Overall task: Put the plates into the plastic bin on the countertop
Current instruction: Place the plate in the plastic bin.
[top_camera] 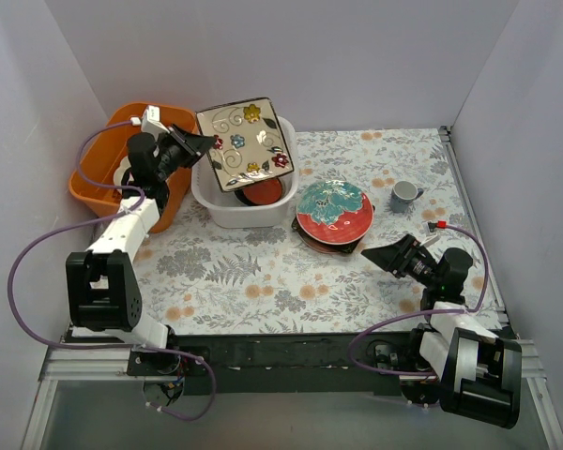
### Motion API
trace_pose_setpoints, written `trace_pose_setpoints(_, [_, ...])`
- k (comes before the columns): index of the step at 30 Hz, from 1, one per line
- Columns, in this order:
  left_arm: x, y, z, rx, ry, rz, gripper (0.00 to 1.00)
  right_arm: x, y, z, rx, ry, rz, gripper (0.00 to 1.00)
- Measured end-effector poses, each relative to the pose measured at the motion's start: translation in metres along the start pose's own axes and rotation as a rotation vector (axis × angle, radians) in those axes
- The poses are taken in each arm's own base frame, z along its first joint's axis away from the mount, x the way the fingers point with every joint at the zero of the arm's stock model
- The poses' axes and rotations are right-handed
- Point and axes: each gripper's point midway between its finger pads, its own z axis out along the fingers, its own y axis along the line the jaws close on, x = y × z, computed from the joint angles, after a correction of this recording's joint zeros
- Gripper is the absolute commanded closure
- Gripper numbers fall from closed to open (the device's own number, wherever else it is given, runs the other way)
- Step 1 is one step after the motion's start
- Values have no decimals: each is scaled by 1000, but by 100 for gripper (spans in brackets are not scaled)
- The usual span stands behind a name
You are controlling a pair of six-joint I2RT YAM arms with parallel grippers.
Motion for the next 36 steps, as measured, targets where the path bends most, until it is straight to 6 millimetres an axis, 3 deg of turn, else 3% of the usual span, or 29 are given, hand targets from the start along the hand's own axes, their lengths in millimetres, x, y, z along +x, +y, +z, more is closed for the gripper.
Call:
trace_pose_setpoints(11, [15, 47, 16, -96, 83, -22, 100, 1, -1, 0, -1, 5, -11, 6])
trace_pose_setpoints(36, [37, 96, 47, -205, 245, -25, 100, 9, -11, 0, 25, 36, 11, 7])
